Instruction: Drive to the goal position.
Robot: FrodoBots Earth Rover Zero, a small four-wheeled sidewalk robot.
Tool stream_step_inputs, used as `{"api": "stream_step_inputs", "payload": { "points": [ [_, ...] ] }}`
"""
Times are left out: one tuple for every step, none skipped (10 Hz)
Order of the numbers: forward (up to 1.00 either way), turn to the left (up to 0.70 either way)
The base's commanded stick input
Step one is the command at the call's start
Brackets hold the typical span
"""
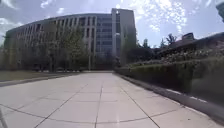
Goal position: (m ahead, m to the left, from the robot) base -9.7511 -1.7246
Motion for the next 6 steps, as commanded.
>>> {"api": "stream_step_inputs", "payload": {
  "points": [
    [0.0,0.0],
    [0.0,0.0],
    [0.0,0.0],
    [0.0,0.0],
    [0.15,0.0],
    [0.59,0.0]
  ]
}}
